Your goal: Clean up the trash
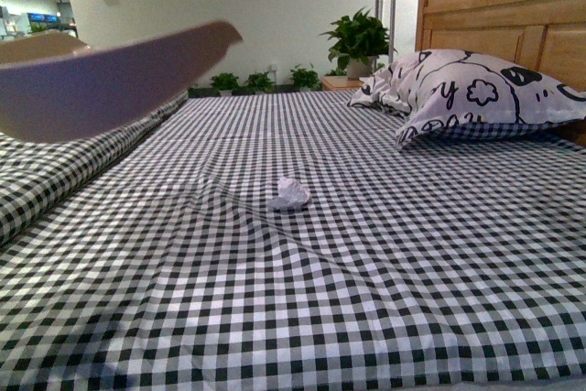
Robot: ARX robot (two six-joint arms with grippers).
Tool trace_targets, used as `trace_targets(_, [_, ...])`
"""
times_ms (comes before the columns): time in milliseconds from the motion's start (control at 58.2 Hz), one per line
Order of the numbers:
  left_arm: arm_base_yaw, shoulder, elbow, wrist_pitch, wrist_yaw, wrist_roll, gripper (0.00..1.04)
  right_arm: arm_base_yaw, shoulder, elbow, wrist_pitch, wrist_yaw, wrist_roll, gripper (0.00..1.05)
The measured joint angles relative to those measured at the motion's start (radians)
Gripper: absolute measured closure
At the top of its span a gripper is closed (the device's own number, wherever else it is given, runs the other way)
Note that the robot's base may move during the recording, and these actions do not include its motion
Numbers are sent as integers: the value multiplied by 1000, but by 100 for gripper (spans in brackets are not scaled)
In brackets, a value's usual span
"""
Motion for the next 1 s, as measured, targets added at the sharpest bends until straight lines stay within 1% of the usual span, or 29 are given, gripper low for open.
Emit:
trace_targets(138, [-13,130,58,-43,-6,131,77,0,0,0,0,0,0,85])
trace_targets(275, [-66,258,118,-60,-6,259,77,0,0,0,0,0,0,85])
trace_targets(378, [-96,333,162,-37,-10,287,77,0,0,0,0,0,0,85])
trace_targets(516, [-113,427,232,-48,-15,330,77,0,0,0,0,0,0,85])
trace_targets(808, [-100,603,355,-67,-2,348,77,0,0,0,0,0,0,85])
trace_targets(997, [-94,695,448,-127,6,381,77,0,0,0,0,0,0,85])
